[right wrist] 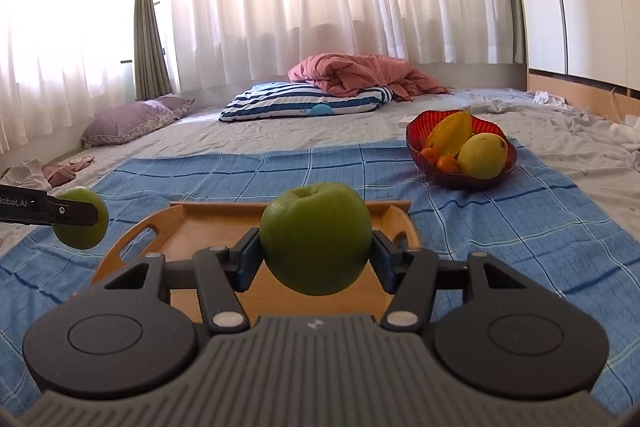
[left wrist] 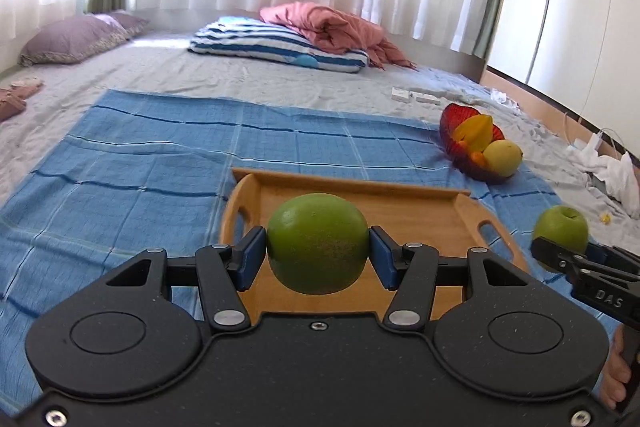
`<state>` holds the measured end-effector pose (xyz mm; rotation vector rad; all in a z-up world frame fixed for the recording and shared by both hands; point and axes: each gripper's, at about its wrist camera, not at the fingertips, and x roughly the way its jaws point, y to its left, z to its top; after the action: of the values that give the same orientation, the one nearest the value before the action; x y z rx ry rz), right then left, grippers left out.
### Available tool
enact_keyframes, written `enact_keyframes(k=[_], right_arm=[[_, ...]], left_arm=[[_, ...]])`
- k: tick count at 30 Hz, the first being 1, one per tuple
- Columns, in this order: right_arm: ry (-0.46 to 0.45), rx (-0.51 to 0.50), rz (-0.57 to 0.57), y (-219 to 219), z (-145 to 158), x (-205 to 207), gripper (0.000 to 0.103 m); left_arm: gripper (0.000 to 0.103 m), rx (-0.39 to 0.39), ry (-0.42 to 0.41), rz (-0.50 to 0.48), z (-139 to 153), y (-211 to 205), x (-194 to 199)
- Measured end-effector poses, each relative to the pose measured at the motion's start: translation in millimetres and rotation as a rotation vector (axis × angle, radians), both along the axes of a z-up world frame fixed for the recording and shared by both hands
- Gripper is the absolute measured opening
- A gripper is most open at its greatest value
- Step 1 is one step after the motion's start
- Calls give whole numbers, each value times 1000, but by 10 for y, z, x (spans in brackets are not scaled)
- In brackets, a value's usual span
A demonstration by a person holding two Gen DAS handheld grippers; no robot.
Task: Organize fruits
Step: 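Lift and carry both green apples over the wooden tray with both tools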
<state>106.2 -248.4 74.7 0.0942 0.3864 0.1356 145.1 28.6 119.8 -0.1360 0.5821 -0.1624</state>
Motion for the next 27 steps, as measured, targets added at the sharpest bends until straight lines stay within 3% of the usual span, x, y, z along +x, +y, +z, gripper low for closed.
enact_keyframes(k=[3, 8, 13, 27], right_arm=[[26, 4, 7, -25, 53, 212, 61], [87, 23, 20, -81, 73, 588, 61], [159, 24, 15, -124, 6, 966, 61], [322, 23, -41, -156, -323, 1720, 61]], left_arm=[[53, -44, 39, -10, 74, 30, 238], [53, -39, 109, 3, 73, 12, 652], [53, -20, 180, 22, -91, -56, 1035], [53, 47, 252, 56, -474, -181, 1761]])
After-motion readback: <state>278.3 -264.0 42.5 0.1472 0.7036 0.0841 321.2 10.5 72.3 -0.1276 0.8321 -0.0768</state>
